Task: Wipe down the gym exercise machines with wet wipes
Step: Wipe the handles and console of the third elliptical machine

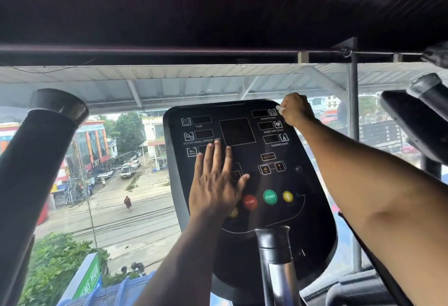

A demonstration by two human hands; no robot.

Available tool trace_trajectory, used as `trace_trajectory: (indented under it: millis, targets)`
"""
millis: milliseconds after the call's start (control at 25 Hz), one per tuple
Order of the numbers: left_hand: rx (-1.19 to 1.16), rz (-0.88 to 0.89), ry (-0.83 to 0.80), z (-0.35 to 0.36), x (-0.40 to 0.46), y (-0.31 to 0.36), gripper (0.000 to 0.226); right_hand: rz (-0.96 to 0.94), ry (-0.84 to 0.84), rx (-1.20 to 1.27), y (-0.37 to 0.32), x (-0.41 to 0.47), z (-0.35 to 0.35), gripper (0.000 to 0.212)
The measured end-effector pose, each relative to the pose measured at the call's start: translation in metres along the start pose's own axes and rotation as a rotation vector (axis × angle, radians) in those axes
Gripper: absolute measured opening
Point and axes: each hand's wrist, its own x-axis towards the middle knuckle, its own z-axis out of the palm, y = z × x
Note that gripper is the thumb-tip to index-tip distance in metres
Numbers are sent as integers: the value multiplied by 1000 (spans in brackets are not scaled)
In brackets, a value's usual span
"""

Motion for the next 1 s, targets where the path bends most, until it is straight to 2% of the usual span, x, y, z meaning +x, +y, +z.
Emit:
trace_trajectory:
  millis: [120, 280, 360, 480, 640, 720, 800, 880, 1000]
  targets:
    - [1, -5, 9, -1, 2, -1, 87, -68, -2, 71, -15, -7, 3, 15]
    - [-5, -9, 2, -1, 0, -1, 87, -419, -62, 111, -73, -44, 17, 11]
    - [-3, -10, 0, -1, 0, -1, 87, -489, -42, 163, -85, -60, 26, 26]
    - [-6, -15, 0, 0, 0, -2, 87, -364, 18, 261, -80, -87, 42, 48]
    - [-9, -3, 8, 2, 1, -2, 87, -227, 177, 233, -58, -112, 59, 46]
    - [-9, 0, 25, 4, 3, -2, 86, -54, 169, 184, -34, -114, 54, 45]
    - [4, 0, 24, 3, 3, -2, 87, 41, 122, 156, -14, -109, 47, 57]
    - [15, 2, 8, 3, 3, -2, 88, 24, 89, 106, -10, -99, 45, 68]
    - [30, 16, -26, 3, 2, -3, 88, -112, 58, 85, -23, -105, 49, 66]
